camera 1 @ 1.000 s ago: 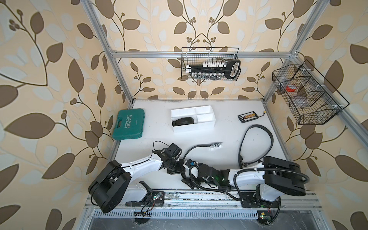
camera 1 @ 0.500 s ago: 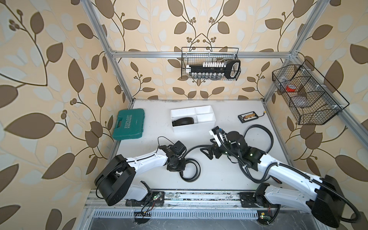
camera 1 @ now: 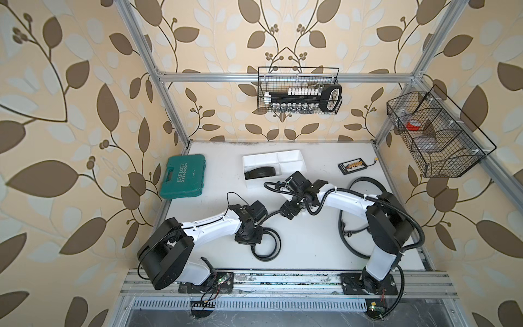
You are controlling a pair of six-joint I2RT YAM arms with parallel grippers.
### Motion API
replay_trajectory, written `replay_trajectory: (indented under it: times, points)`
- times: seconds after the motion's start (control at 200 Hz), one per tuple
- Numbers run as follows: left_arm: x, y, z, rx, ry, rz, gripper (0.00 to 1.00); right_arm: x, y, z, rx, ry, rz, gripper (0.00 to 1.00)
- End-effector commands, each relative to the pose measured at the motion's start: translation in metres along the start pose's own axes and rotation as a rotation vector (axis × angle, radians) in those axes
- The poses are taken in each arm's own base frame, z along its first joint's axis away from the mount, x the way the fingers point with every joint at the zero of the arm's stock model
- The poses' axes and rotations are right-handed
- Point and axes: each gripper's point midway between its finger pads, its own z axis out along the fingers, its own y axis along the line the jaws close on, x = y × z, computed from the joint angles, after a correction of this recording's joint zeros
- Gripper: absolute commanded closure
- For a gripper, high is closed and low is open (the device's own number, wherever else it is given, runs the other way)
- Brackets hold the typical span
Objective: Place the belts into the storage roll
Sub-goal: Roll the belt at the center of the board.
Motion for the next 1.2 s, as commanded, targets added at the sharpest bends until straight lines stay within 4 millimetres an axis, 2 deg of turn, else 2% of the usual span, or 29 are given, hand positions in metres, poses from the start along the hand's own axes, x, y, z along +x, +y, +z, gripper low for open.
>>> replay_trajectory:
  times: [0.0,0.04,0.08,0.1,0.15,0.185,0.24,0.27,0.35,0.5,0.685,0.84,1.025,1.09,1.195]
  points:
    - [-0.01,-0.004,-0.009,-0.023,-0.028,0.038,0.84,0.009,0.012,0.014,-0.08,0.068,-0.032,0.16]
    - [-0.012,-0.004,-0.01,-0.031,-0.031,0.045,0.84,0.01,0.012,0.019,-0.083,0.075,-0.02,0.21]
    - [-0.012,-0.005,-0.011,-0.04,-0.032,0.05,0.84,0.01,0.012,0.022,-0.086,0.073,-0.006,0.31]
    - [-0.013,-0.004,-0.012,-0.044,-0.031,0.05,0.83,0.01,0.012,0.023,-0.083,0.07,0.003,0.39]
    - [-0.014,-0.005,-0.014,-0.051,-0.03,0.058,0.83,0.009,0.009,0.022,-0.062,0.056,0.03,0.68]
    - [-0.015,-0.006,-0.015,-0.056,-0.032,0.061,0.82,0.01,0.008,0.021,-0.054,0.05,0.052,0.8]
    - [-0.017,-0.006,-0.018,-0.06,-0.035,0.069,0.81,0.01,0.006,0.017,-0.037,0.036,0.094,0.89]
    - [-0.015,-0.004,-0.012,-0.081,-0.008,0.069,0.81,0.013,-0.004,0.014,-0.031,0.028,0.14,0.91]
    - [-0.014,-0.005,-0.009,-0.089,0.007,0.075,0.81,0.02,-0.011,0.009,-0.013,0.026,0.215,0.93]
    - [-0.012,-0.003,0.001,-0.138,0.027,0.098,0.79,0.054,-0.052,0.009,0.111,0.071,0.427,0.98]
    - [-0.008,-0.006,0.013,-0.206,0.069,0.152,0.79,0.073,-0.068,0.002,0.152,0.061,0.563,0.98]
    - [-0.005,-0.004,0.018,-0.224,0.08,0.155,0.79,0.083,-0.068,-0.006,0.167,0.051,0.598,0.98]
    - [-0.009,-0.005,0.019,-0.226,0.066,0.15,0.94,0.09,-0.064,-0.007,0.152,0.048,0.617,0.98]
    - [-0.014,-0.004,0.019,-0.247,0.053,0.142,1.0,0.092,-0.061,-0.008,0.141,0.047,0.627,0.98]
    - [-0.03,0.002,0.021,-0.305,0.043,0.112,1.0,0.102,-0.052,-0.013,0.112,0.047,0.644,0.98]
